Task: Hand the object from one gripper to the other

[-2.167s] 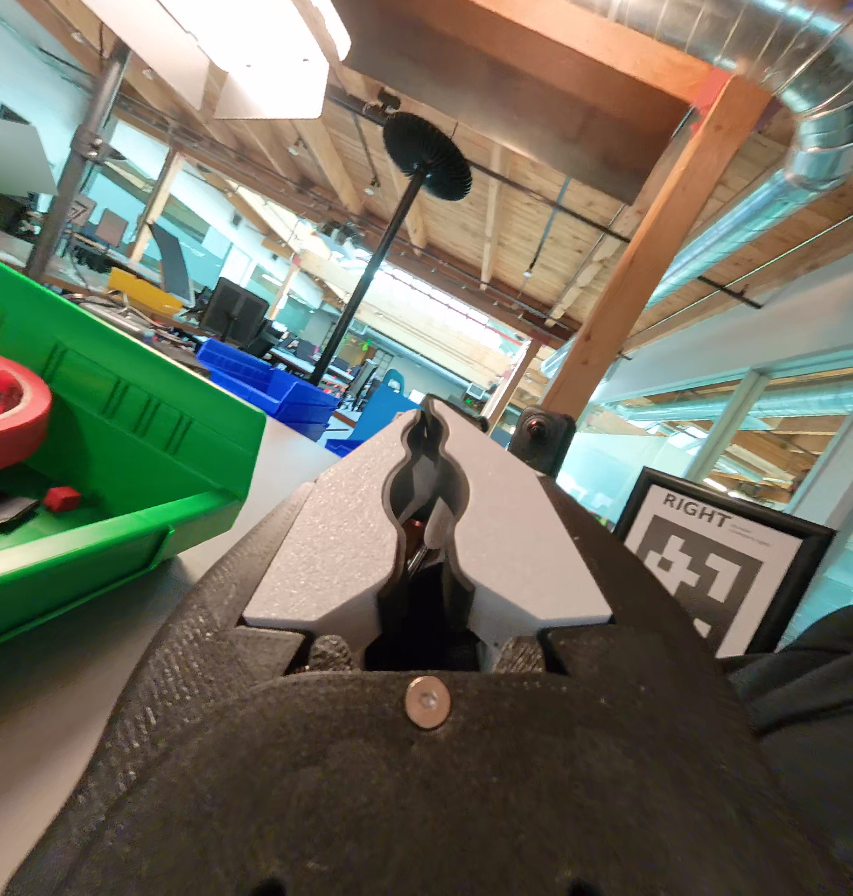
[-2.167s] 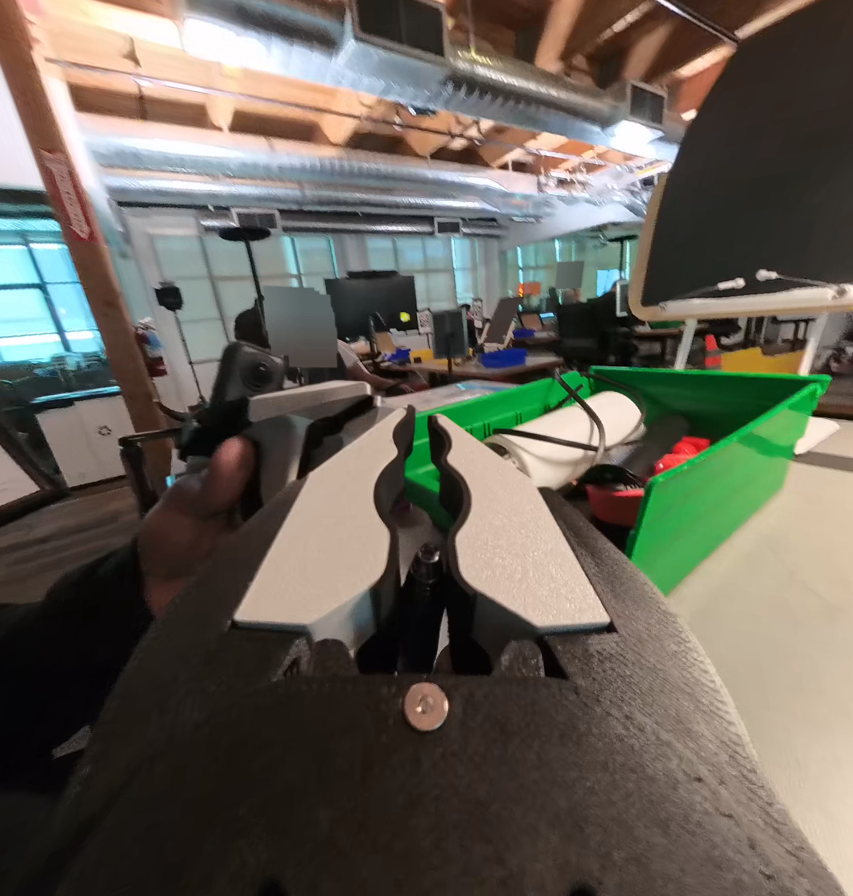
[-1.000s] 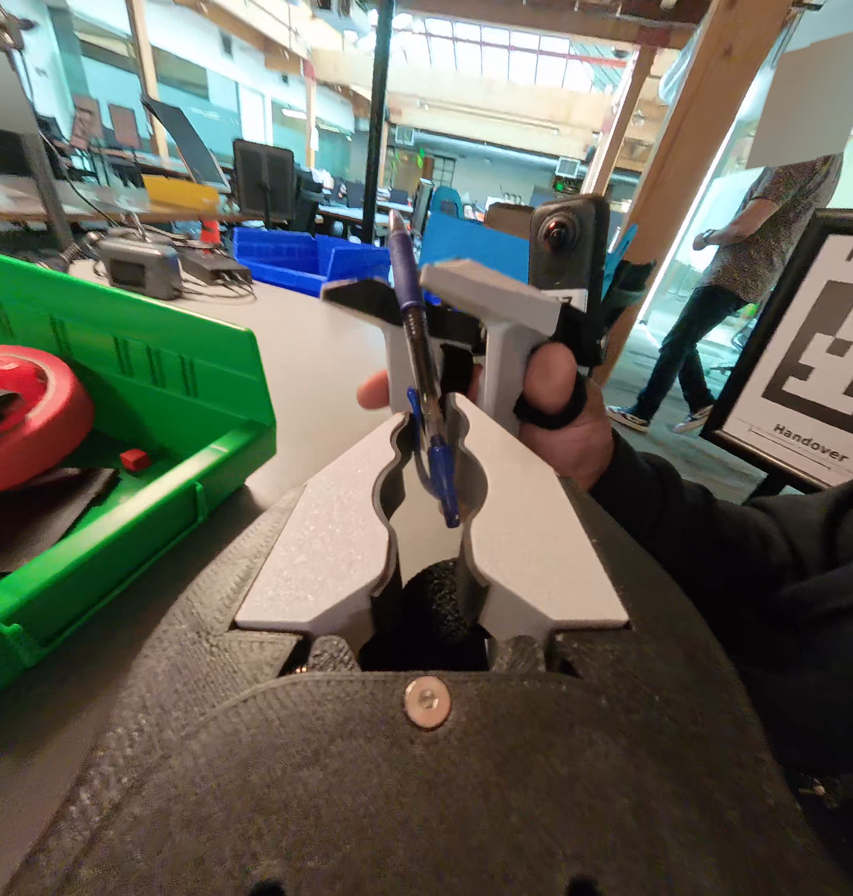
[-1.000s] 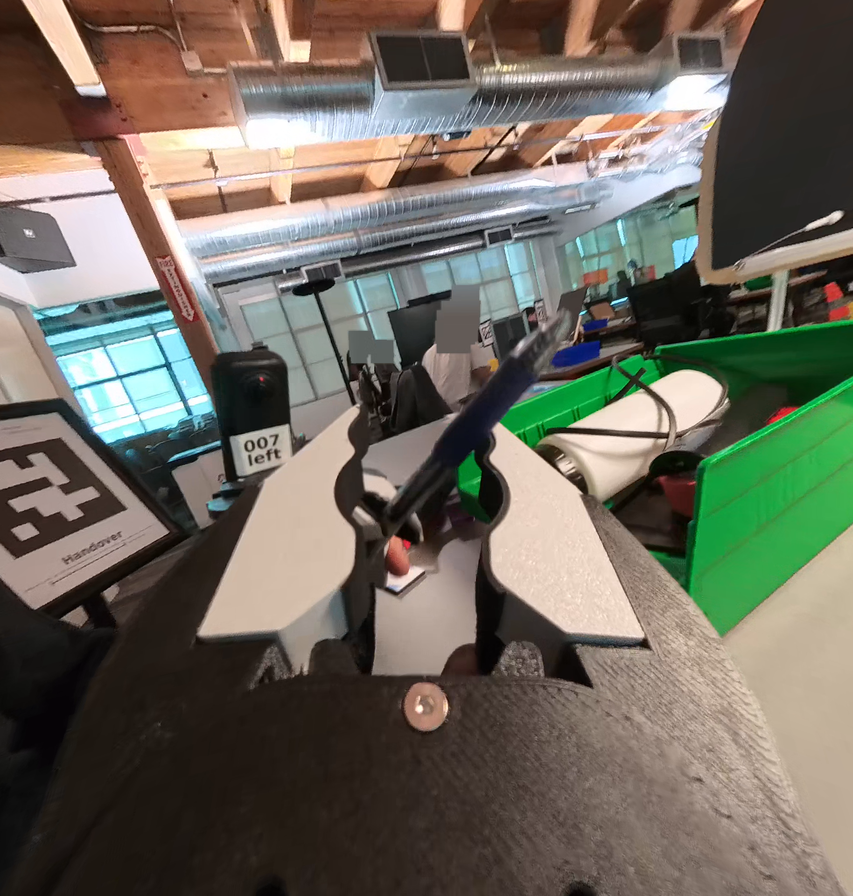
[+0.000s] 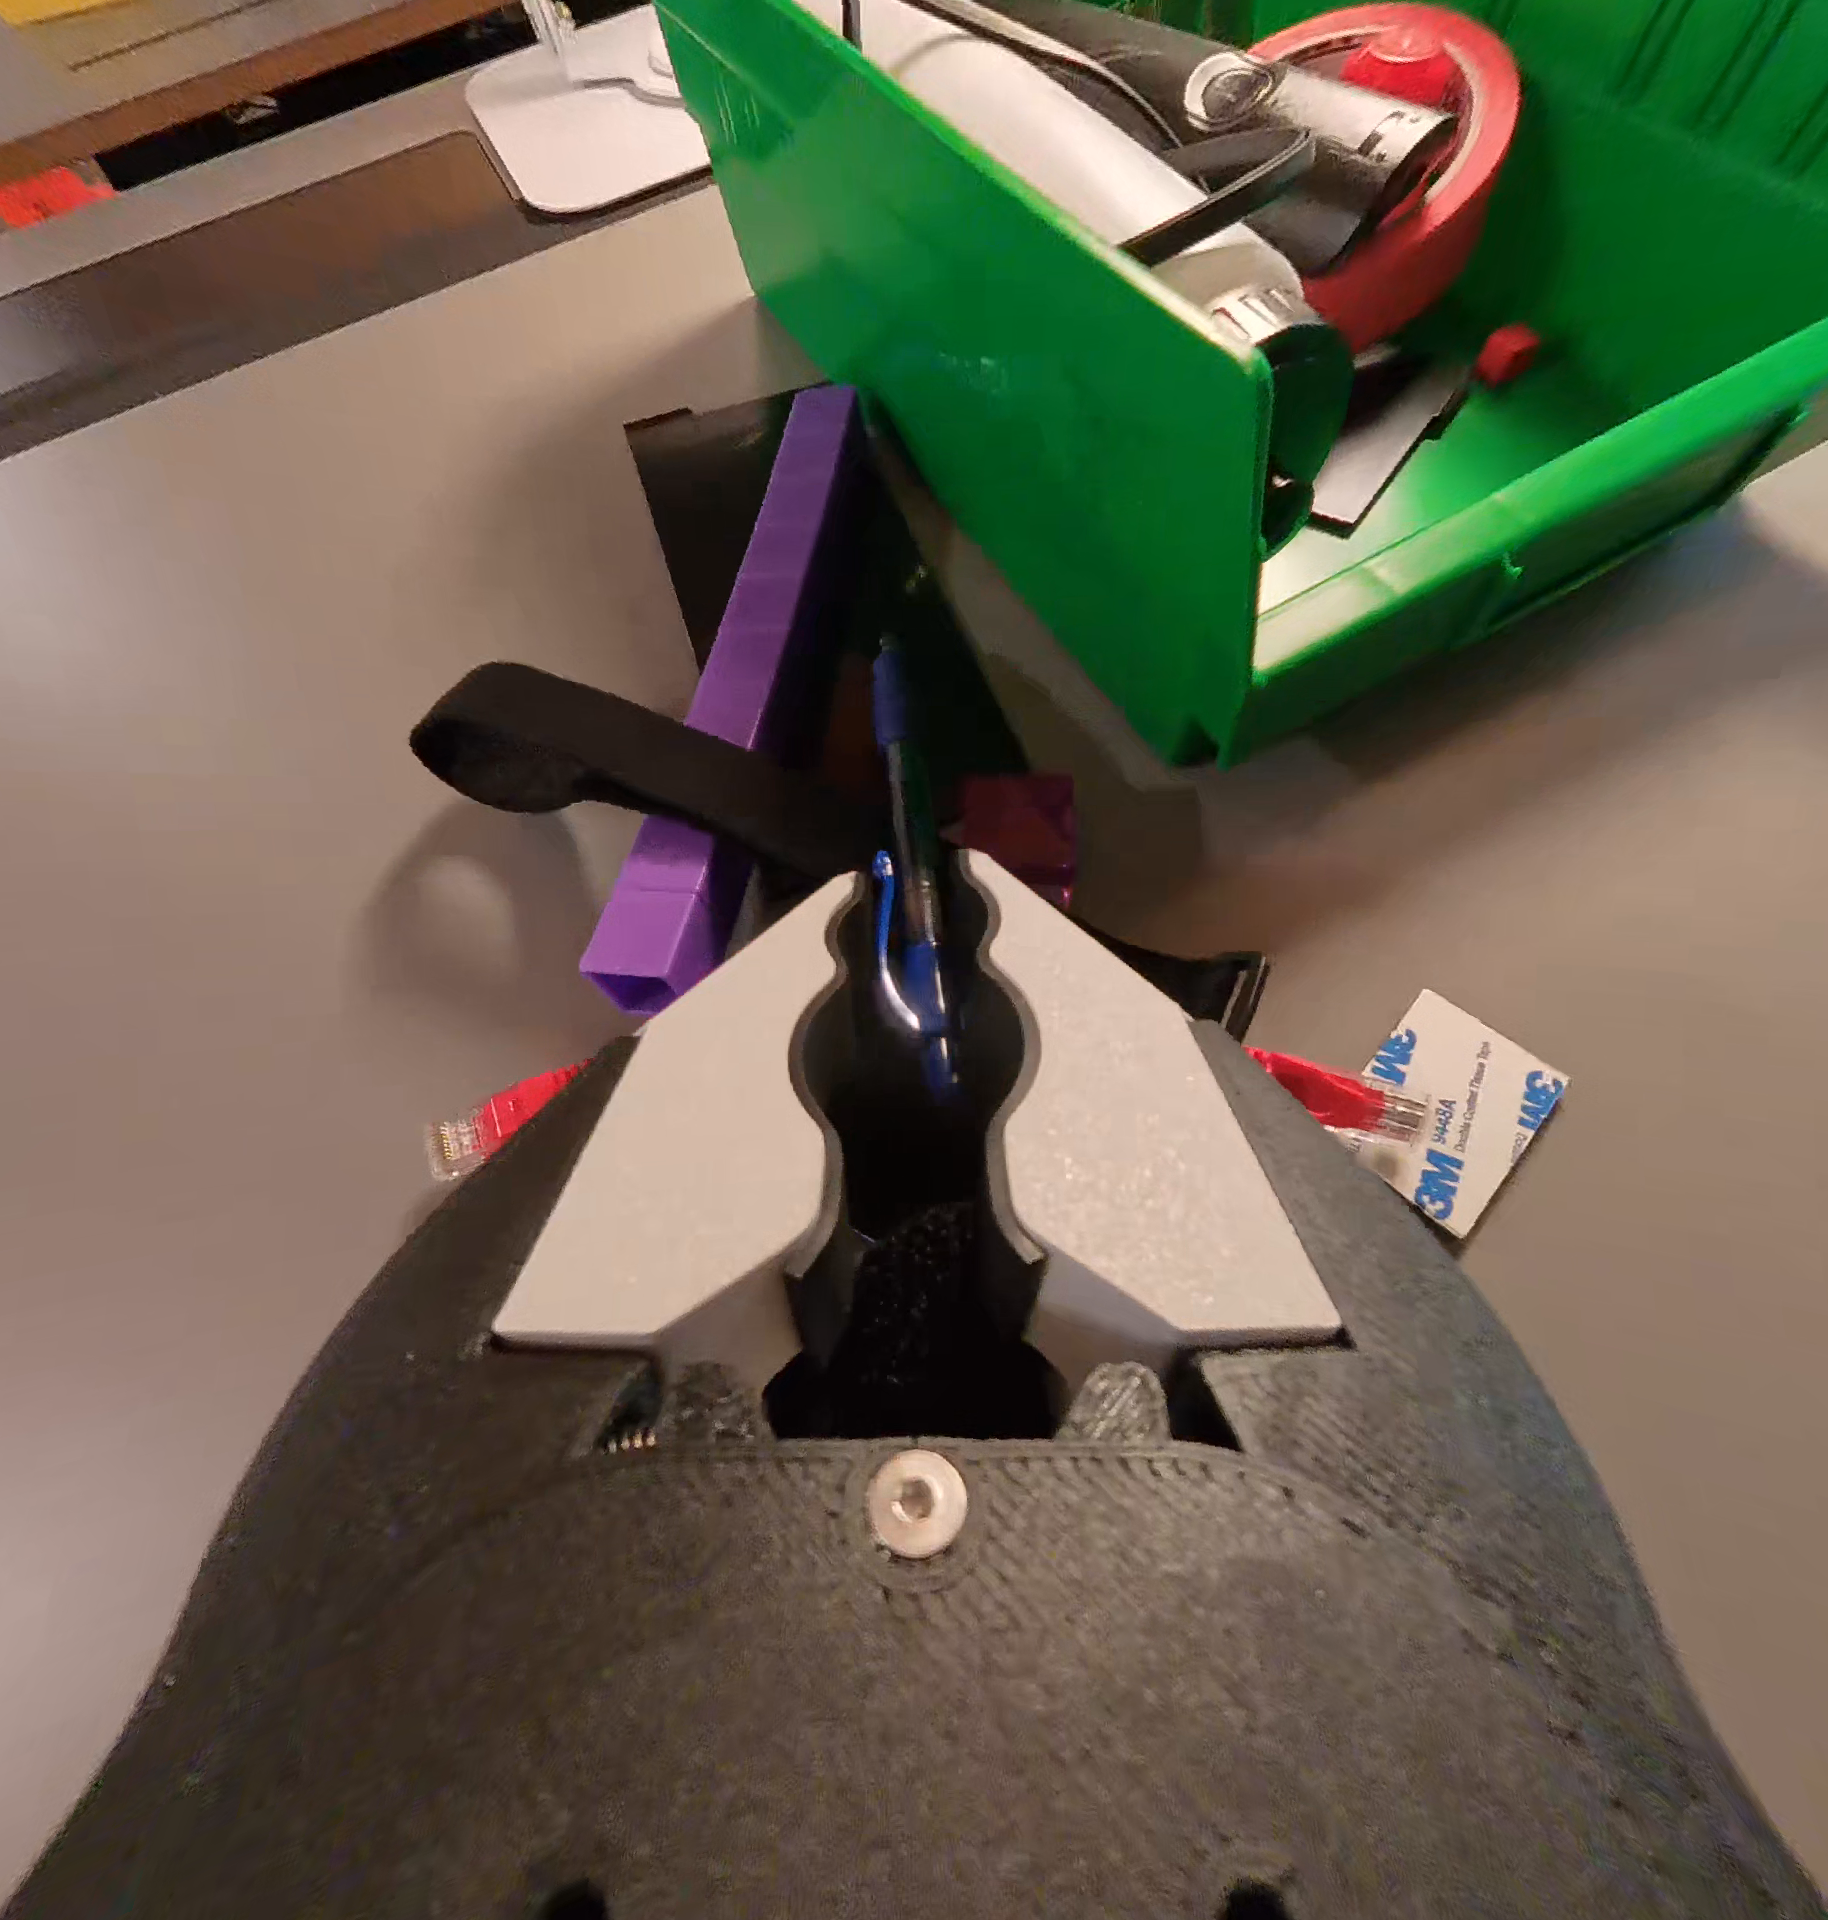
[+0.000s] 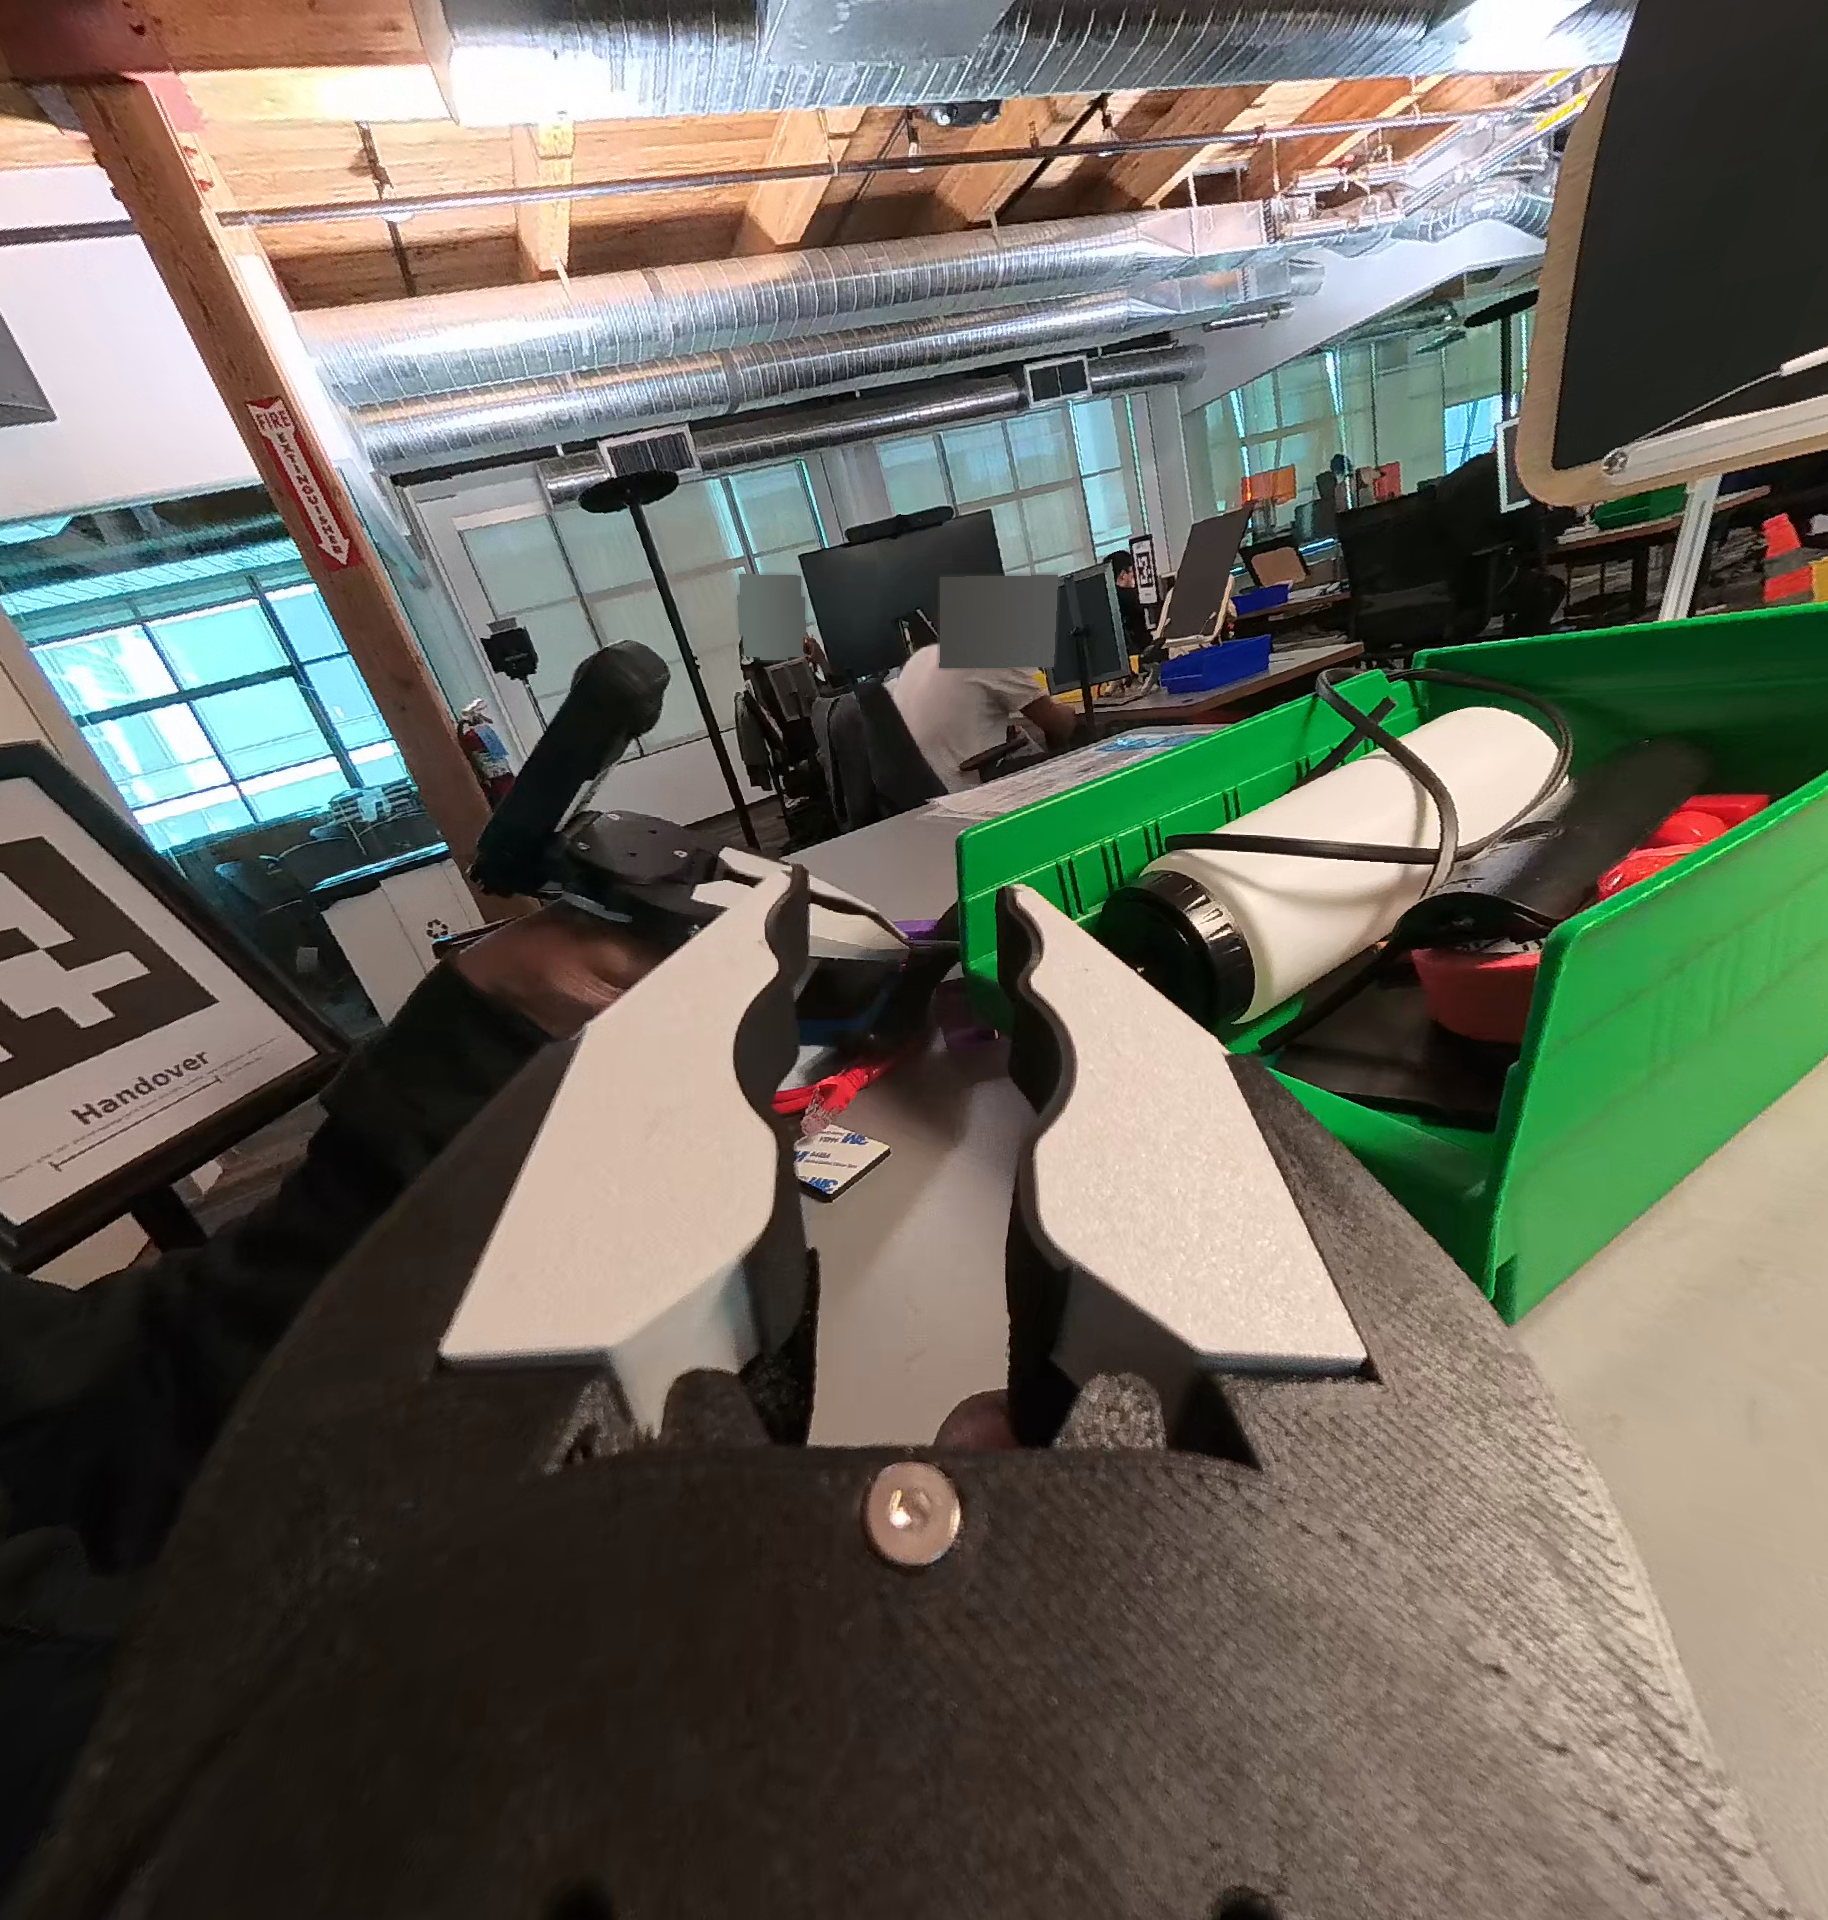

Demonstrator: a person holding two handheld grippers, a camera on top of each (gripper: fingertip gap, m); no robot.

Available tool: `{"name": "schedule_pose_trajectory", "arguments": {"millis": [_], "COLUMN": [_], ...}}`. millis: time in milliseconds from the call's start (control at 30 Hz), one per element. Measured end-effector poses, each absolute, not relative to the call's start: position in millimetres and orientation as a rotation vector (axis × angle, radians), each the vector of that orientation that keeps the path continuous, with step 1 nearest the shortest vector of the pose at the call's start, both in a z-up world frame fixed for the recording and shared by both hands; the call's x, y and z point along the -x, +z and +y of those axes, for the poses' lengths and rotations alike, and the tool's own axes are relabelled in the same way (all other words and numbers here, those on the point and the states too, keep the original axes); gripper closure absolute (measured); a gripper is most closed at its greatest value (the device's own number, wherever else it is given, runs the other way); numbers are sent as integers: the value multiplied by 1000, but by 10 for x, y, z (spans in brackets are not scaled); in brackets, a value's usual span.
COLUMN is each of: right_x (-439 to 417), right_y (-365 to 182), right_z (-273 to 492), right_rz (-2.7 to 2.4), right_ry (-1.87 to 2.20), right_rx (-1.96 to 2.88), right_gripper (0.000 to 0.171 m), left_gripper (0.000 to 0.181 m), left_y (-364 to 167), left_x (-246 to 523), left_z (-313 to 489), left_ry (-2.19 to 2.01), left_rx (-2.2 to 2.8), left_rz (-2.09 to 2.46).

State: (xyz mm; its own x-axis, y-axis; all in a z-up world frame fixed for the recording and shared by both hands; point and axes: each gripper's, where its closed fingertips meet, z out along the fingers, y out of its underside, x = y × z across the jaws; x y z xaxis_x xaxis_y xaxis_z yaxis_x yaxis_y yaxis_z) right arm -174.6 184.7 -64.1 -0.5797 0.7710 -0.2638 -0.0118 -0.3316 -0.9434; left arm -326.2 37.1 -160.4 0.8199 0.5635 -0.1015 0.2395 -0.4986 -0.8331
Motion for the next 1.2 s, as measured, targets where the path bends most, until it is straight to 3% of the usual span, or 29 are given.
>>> {"name": "schedule_pose_trajectory", "arguments": {"millis": [300, 533, 667, 867, 1200], "right_x": [1796, 1834, 1848, 1876, 2061], "right_y": [-662, -674, -680, -727, -704], "right_z": [1975, 2110, 2151, 2190, 2301], "right_rz": [-1326, -1283, -1275, -1333, -1669], "right_ry": [1904, 1764, 1707, 1580, 1122], "right_rx": [1061, 1075, 1074, 1041, 834], "right_gripper": [134, 134, 134, 133, 135], "left_gripper": [140, 131, 125, 125, 128], "left_y": [-1376, -678, -453, -588, -609], "left_x": [3279, 2974, 2616, 2181, 2290], "left_z": [430, 709, 1023, 1560, 1485], "left_ry": [523, 517, 305, -5, 139], "left_rx": [1988, 1636, 1453, 1381, 1336], "left_rz": [-555, -369, -316, -335, -403]}}
